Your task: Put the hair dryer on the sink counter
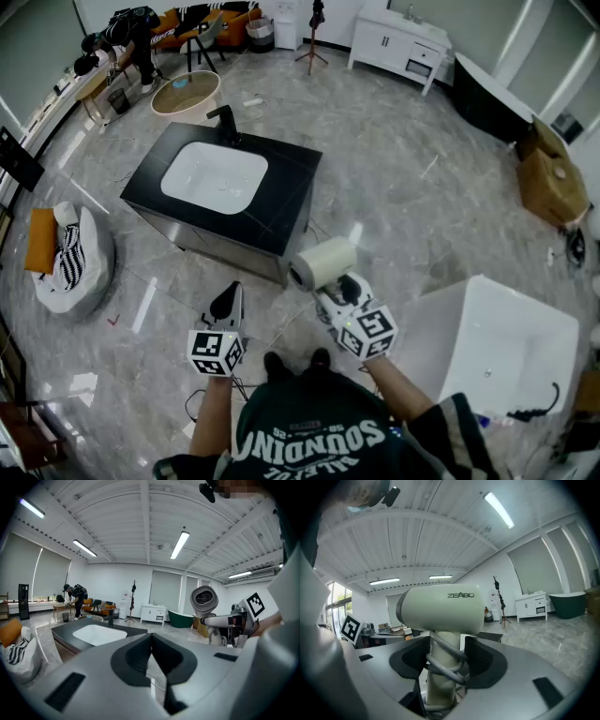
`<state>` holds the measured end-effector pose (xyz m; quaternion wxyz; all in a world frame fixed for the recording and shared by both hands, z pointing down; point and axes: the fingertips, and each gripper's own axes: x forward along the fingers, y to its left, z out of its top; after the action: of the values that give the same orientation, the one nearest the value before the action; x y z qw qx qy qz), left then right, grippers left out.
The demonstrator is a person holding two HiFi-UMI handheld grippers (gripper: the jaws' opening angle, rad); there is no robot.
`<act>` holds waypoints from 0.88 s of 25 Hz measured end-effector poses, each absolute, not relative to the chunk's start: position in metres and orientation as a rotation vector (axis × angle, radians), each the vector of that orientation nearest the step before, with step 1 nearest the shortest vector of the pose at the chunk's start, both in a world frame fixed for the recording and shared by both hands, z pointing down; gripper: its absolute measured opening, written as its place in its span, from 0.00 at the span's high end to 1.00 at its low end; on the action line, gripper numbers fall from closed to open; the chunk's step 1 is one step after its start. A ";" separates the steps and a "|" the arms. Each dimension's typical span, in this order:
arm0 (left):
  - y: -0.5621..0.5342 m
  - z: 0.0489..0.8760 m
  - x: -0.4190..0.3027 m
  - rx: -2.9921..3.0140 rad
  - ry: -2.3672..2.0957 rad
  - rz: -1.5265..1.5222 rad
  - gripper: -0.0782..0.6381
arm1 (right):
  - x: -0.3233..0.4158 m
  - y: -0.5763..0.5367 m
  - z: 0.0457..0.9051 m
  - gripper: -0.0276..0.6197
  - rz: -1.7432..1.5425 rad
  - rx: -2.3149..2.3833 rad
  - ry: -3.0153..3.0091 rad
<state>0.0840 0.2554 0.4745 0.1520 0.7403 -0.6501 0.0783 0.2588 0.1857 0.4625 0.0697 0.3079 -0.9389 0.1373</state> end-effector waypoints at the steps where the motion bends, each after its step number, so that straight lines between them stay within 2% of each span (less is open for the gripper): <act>1: 0.256 0.476 0.083 2.125 -1.864 0.225 0.89 | 0.257 0.186 0.463 0.60 0.420 0.925 -2.827; 22: 0.264 0.484 0.047 2.134 -1.847 0.211 0.89 | 0.212 0.194 0.471 0.60 0.406 0.907 -2.823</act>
<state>0.0474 0.2637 0.4836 0.1553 0.7449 -0.6447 0.0735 0.2116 0.1938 0.4706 0.0741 0.3022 -0.9407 0.1352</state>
